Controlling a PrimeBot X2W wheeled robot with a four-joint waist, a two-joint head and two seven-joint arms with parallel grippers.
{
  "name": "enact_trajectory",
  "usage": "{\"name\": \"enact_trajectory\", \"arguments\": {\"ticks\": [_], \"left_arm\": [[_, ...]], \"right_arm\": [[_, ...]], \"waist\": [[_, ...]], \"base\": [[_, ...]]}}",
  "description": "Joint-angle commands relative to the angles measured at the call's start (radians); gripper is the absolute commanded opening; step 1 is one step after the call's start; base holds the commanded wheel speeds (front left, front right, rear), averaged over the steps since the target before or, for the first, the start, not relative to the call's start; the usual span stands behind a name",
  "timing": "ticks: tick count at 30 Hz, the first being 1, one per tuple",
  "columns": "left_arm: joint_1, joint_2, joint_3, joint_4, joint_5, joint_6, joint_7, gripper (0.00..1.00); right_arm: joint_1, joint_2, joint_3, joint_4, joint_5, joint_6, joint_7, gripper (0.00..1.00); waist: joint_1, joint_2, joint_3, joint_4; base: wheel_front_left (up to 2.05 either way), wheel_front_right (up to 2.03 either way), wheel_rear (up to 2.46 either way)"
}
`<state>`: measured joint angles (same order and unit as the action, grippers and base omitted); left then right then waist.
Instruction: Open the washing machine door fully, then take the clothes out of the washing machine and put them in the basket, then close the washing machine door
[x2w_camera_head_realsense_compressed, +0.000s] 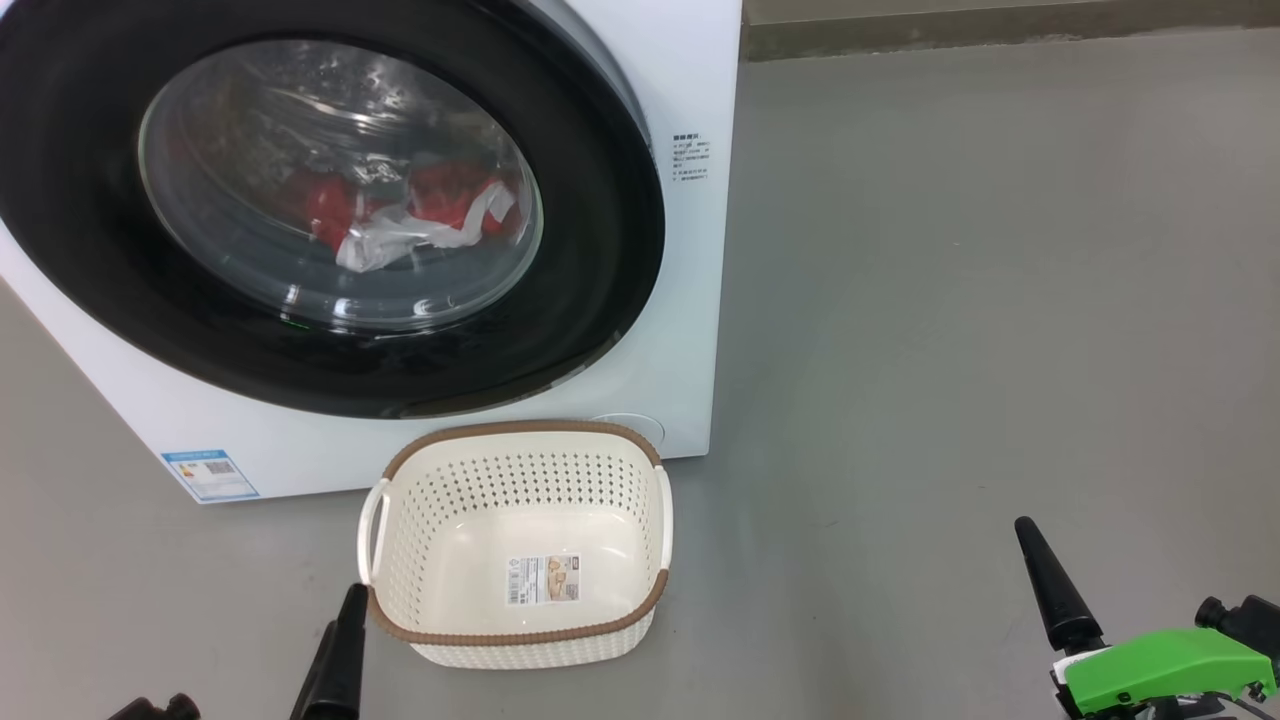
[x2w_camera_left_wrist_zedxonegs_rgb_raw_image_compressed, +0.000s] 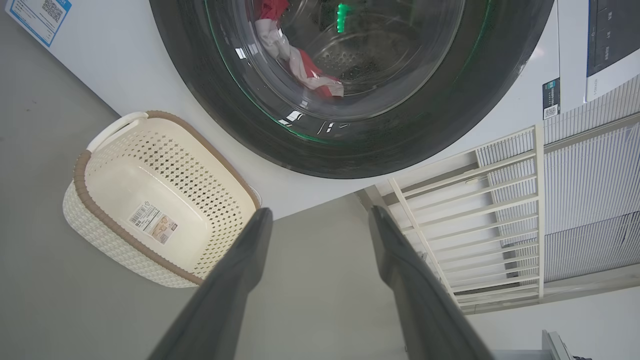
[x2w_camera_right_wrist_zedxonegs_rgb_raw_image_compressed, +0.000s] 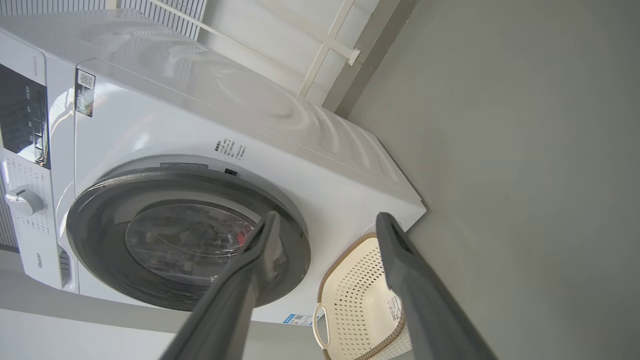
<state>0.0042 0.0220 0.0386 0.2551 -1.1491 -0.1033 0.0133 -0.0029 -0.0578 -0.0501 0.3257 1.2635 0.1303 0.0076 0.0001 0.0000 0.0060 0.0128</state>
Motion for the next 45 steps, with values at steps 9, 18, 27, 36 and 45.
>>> {"name": "enact_trajectory", "arguments": {"ticks": [9, 18, 27, 36, 45], "left_arm": [[0.001, 0.023, -0.013, -0.063, 0.142, 0.024, -0.040, 1.00], [0.008, 0.030, -0.028, -0.078, 0.250, 0.038, -0.067, 1.00], [0.015, 0.034, -0.036, -0.087, 0.359, 0.049, -0.093, 1.00], [0.021, 0.036, -0.040, -0.097, 0.457, 0.054, -0.117, 1.00], [0.025, 0.037, -0.039, -0.112, 0.570, 0.060, -0.144, 1.00]], "right_arm": [[-0.006, -0.034, 0.030, -0.025, -0.124, 0.000, -0.037, 1.00], [-0.003, -0.048, 0.051, -0.021, -0.214, 0.000, -0.063, 1.00], [0.001, -0.061, 0.070, -0.015, -0.293, 0.000, -0.090, 1.00], [0.004, -0.074, 0.085, -0.015, -0.361, 0.000, -0.113, 1.00], [0.003, -0.088, 0.106, -0.013, -0.448, 0.000, -0.140, 1.00]], "waist": [[-0.0001, 0.0000, 0.006, 0.005], [-0.0001, 0.0000, 0.011, 0.006], [-0.0001, 0.0000, 0.014, 0.005], [-0.0001, 0.0000, 0.019, 0.004], [-0.0001, 0.0000, 0.028, 0.003]], "base": [[0.00, 0.00, 0.00], [0.00, 0.00, 0.00], [0.00, 0.00, 0.00], [0.00, 0.00, 0.00], [0.00, 0.00, 0.00]]}}
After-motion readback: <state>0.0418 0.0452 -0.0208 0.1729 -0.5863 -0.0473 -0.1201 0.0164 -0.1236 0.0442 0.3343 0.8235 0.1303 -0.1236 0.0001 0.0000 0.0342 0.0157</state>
